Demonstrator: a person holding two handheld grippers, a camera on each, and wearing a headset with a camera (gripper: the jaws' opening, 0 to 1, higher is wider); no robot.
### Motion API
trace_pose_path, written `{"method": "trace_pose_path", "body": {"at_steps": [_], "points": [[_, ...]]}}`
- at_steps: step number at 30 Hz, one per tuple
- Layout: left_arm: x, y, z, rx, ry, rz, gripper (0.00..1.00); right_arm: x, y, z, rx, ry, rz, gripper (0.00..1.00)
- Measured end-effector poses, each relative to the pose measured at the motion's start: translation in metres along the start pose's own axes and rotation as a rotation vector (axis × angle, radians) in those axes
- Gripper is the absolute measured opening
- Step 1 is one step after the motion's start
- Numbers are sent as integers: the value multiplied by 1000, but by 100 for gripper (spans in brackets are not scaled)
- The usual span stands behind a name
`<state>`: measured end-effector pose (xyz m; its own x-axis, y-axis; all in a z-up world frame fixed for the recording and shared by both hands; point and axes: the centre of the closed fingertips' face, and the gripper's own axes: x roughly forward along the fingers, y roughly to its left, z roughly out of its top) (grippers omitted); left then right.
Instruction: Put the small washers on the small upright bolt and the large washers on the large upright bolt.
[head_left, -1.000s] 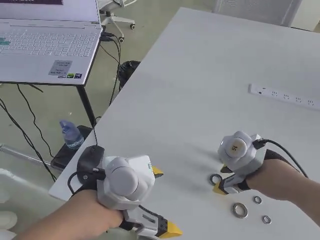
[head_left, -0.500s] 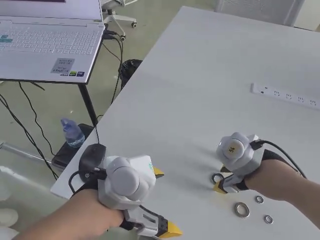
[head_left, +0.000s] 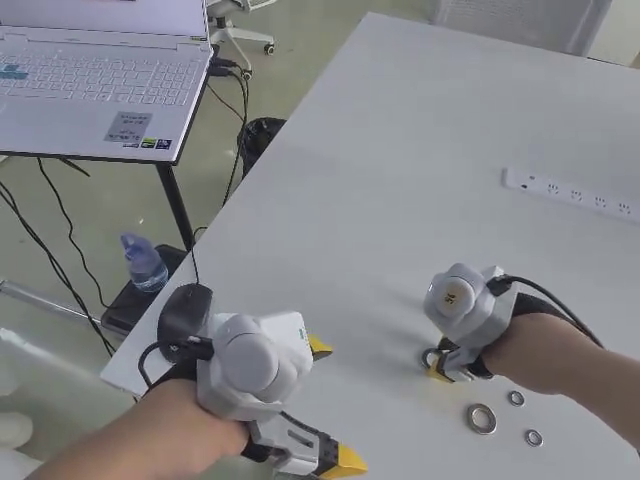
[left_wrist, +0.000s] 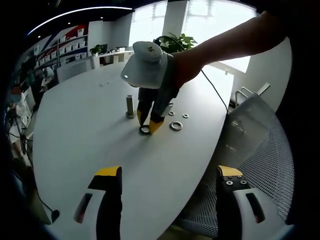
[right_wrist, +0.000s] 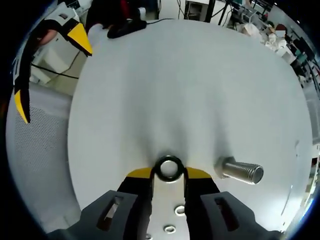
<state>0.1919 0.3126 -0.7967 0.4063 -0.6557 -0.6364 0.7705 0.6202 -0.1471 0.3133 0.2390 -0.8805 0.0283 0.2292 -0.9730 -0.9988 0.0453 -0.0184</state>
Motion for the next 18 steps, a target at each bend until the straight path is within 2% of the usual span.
{"method": "trace_pose_path", "body": {"at_steps": [8,18], "points": [[-4,-2,-2,8,8,3,74,1,-2,0,-17,76,13,21],[-8,-3,-1,15,12,9,73,1,-2,-1,-9,69,19,20]]}}
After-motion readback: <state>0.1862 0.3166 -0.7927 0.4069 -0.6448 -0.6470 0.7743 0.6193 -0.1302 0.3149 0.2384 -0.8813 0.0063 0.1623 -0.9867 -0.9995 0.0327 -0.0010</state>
